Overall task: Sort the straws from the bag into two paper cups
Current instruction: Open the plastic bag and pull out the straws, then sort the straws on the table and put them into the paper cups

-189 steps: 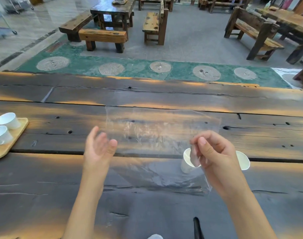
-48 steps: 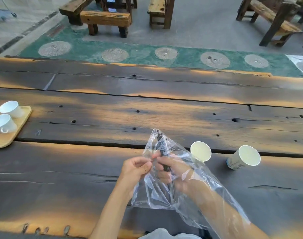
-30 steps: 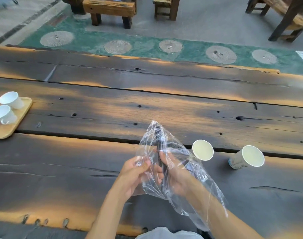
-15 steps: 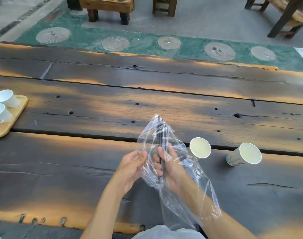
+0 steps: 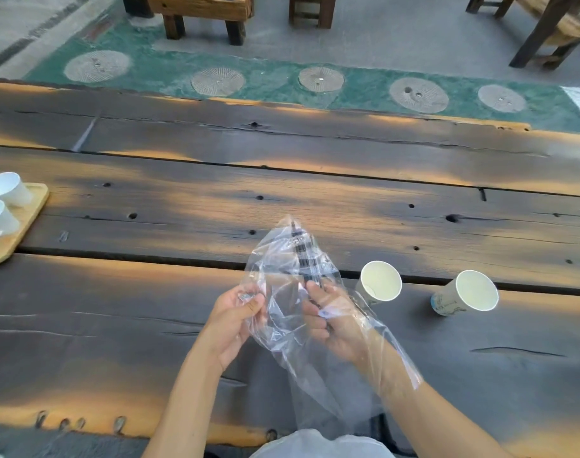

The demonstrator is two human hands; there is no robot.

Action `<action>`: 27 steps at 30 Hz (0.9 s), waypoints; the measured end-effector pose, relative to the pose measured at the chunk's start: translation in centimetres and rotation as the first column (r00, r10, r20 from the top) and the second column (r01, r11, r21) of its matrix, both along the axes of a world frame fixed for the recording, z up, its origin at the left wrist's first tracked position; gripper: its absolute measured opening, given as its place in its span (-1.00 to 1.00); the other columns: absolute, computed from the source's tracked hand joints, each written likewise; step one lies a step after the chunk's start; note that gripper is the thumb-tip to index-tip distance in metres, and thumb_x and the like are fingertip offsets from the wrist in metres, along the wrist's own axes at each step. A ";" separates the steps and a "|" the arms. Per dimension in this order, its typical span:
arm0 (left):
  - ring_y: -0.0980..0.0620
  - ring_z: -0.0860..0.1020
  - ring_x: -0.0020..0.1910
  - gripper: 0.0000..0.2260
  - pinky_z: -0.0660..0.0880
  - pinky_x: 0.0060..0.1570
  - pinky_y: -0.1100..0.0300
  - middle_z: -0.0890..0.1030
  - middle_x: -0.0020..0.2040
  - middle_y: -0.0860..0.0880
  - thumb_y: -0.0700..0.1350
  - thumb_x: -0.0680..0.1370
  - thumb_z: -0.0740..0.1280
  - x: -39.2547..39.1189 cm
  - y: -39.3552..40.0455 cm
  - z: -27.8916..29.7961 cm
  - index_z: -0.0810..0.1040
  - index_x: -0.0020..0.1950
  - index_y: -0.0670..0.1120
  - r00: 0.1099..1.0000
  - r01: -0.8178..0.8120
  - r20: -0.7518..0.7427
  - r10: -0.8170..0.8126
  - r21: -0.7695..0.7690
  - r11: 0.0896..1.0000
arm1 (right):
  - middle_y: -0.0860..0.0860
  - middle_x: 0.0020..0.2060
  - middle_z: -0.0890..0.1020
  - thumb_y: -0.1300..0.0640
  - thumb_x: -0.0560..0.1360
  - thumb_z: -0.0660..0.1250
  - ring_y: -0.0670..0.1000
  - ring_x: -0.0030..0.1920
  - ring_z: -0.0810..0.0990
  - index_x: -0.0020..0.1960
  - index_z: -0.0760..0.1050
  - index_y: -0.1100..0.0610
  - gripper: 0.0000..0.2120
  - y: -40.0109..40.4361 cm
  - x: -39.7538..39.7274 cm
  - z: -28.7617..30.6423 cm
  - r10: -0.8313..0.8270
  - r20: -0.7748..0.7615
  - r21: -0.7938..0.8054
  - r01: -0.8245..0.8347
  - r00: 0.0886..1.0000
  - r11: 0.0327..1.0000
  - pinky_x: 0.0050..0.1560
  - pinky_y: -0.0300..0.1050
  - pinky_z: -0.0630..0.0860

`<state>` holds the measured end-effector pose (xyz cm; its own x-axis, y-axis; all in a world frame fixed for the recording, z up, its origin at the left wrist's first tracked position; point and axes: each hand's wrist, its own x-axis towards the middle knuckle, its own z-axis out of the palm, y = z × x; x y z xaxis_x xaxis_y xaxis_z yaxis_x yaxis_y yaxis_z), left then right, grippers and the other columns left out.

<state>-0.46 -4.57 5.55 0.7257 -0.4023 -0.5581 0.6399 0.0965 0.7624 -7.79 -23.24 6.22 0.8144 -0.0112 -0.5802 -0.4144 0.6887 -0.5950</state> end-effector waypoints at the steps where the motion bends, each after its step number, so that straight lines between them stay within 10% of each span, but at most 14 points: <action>1: 0.02 0.58 -0.36 -0.83 0.60 -0.31 0.17 0.61 -0.25 -0.11 -0.27 0.60 0.35 0.1 0.2 -0.1 0.55 0.18 -0.26 1.000 -0.022 0.011 0.022 -0.004 1.000 | -0.06 -0.46 0.35 0.09 0.67 0.18 -0.16 -0.59 0.23 -0.10 0.48 0.04 -0.80 -0.1 0.0 0.0 0.056 -0.019 -0.070 -0.057 0.998 0.996 -0.68 -0.34 0.12; 12: 0.11 0.66 -0.36 -0.86 0.64 -0.21 0.21 0.65 -0.28 -0.02 -0.26 0.64 0.27 1.5 2.2 -4.5 0.54 -0.09 -0.14 0.784 -0.607 -0.186 0.592 -0.033 0.794 | -0.06 -0.41 0.40 0.06 0.62 0.24 -0.08 -0.51 0.18 0.00 0.40 0.09 -0.91 -2.9 -2.0 0.1 0.402 -0.124 -0.492 -0.408 0.907 0.769 -0.57 -0.27 0.10; 17: -0.01 0.61 0.12 -0.87 0.50 0.25 0.10 0.59 0.01 -0.02 -0.17 0.69 0.21 2.4 5.4 -6.5 0.49 -0.03 -0.11 0.559 -0.811 -0.316 0.766 -0.019 0.584 | -0.05 -0.42 0.39 0.06 0.64 0.20 -0.06 -0.50 0.21 0.11 0.36 0.26 -0.76 -3.6 -2.2 -1.5 0.257 -0.184 -0.543 -0.317 0.949 0.778 -0.51 -0.19 0.11; 21: 0.10 0.59 -0.05 -0.88 0.47 0.29 0.19 0.57 0.10 0.00 -0.14 0.67 0.25 1.6 6.3 -7.9 0.51 -0.01 -0.15 0.394 -0.859 -0.312 0.864 0.209 0.467 | -0.04 -0.45 0.44 0.10 0.66 0.17 -0.05 -0.52 0.31 0.06 0.38 0.17 -0.87 -2.0 -2.5 -4.4 0.138 -0.249 -0.450 -0.240 0.959 0.860 -0.50 -0.20 0.24; 27: -0.02 0.58 0.23 -0.75 0.44 0.29 0.12 0.63 0.17 -0.06 -0.12 0.62 0.36 -0.9 4.5 -9.9 0.54 0.27 -0.16 0.517 -0.700 -0.291 0.805 0.397 0.594 | 0.02 -0.42 0.51 0.17 0.64 0.19 -0.02 -0.50 0.39 0.03 0.39 0.15 -0.94 -0.4 -2.1 -10.2 0.018 -0.462 -0.263 -0.156 0.887 0.952 -0.49 -0.23 0.35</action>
<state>-1.38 -0.12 -4.31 0.3822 0.3462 -0.8567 0.6389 0.5708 0.5157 -9.92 -23.68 -3.96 0.4718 -0.1731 -0.8646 -0.7335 0.4671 -0.4938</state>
